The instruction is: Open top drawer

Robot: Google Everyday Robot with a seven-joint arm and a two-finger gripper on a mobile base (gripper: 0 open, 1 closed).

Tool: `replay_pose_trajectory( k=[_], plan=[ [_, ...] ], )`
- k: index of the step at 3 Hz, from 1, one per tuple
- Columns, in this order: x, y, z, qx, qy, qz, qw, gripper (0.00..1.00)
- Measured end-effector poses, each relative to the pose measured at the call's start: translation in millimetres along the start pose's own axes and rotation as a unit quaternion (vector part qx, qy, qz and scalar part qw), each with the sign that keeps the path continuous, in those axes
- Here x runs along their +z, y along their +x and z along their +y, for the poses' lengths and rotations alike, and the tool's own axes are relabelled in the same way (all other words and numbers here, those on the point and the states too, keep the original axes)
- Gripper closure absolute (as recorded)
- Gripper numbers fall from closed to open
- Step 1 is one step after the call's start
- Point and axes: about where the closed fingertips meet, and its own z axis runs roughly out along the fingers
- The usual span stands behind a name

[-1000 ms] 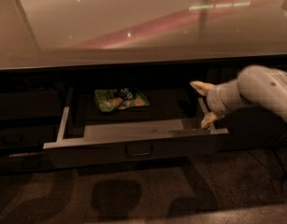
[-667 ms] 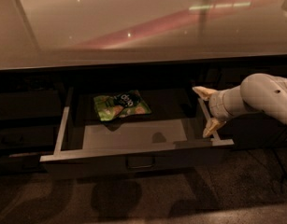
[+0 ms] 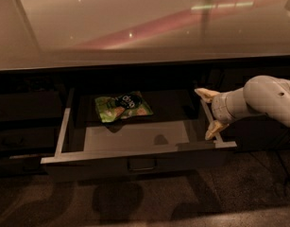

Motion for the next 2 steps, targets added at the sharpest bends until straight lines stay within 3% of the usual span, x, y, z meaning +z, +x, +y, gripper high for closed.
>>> replay_pose_trajectory(
  k=[1,2],
  plan=[
    [-6,-33,18,-0.028,0.027,-0.029,0.9988,0.00],
    [-4,-44,33,-0.039,0.030,-0.043,0.9979,0.00]
  ],
)
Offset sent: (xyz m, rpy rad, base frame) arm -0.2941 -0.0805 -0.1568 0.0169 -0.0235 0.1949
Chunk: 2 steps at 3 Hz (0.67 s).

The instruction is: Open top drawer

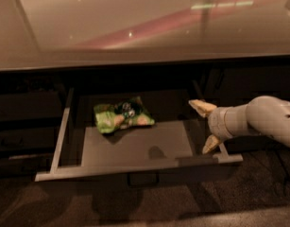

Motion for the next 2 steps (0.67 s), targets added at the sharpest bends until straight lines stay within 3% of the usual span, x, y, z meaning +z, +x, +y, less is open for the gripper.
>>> replay_pose_trajectory(
  k=[1,2],
  plan=[
    [-8,2,41,-0.002,-0.007,-0.003,1.0000,0.00],
    [-12,-7,59,-0.004,-0.010,-0.005,0.9999,0.00]
  ],
)
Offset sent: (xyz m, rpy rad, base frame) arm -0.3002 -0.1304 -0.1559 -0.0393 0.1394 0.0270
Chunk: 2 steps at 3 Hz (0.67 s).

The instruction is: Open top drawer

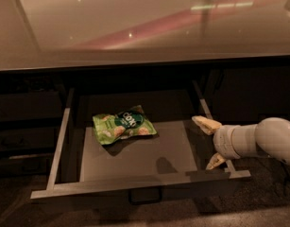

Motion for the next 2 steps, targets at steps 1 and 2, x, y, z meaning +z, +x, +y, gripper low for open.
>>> replay_pose_trajectory(
  k=[1,2],
  plan=[
    [0.1,0.0,-0.1,0.000,0.000,0.000,1.0000,0.00],
    [5.1,0.3,-8.9,0.002,-0.010,-0.008,0.9999,0.00]
  ],
)
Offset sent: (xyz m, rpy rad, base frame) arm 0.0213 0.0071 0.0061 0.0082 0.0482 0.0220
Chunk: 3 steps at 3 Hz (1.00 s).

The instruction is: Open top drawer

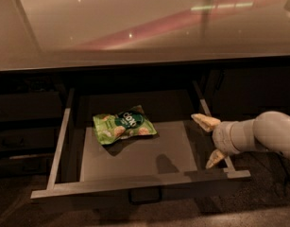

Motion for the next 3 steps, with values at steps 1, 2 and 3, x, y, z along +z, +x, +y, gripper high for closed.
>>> replay_pose_trajectory(
  k=[1,2,3],
  plan=[
    [-2,-2,-50,-0.005,-0.006,0.021,0.9997,0.00],
    [-9,-25,-111,-0.001,0.005,0.038,0.9993,0.00],
    [-4,-30,-111,0.003,0.004,0.033,0.9994,0.00]
  ],
)
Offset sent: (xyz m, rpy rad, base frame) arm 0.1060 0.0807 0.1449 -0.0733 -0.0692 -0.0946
